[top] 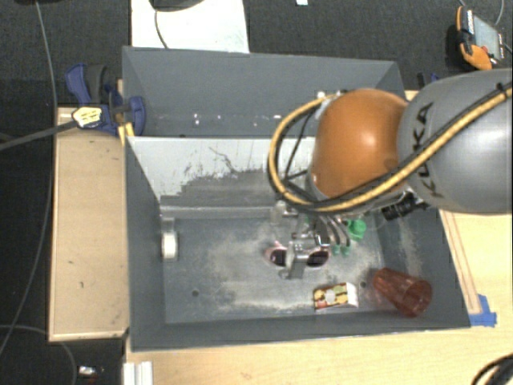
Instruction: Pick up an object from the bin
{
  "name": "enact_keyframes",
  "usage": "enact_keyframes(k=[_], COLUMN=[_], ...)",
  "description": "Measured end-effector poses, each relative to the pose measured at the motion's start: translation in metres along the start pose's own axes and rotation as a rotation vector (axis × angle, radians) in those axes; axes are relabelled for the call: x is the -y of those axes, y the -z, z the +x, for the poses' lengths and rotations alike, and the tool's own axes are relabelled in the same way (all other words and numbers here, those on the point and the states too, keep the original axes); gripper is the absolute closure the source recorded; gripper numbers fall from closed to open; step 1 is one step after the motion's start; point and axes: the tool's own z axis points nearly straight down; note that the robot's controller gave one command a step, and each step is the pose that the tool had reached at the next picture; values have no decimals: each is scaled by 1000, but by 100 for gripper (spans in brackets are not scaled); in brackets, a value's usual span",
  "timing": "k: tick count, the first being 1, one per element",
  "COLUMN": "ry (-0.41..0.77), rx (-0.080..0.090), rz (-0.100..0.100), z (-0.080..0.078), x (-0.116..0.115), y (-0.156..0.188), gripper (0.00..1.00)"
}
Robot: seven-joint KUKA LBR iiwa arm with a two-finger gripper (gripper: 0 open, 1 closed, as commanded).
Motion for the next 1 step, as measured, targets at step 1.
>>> enact_keyframes(k=[1], ry=[-6], rx=[7], rz=[-1], z=[-2], x=[1], y=[3], gripper=[0])
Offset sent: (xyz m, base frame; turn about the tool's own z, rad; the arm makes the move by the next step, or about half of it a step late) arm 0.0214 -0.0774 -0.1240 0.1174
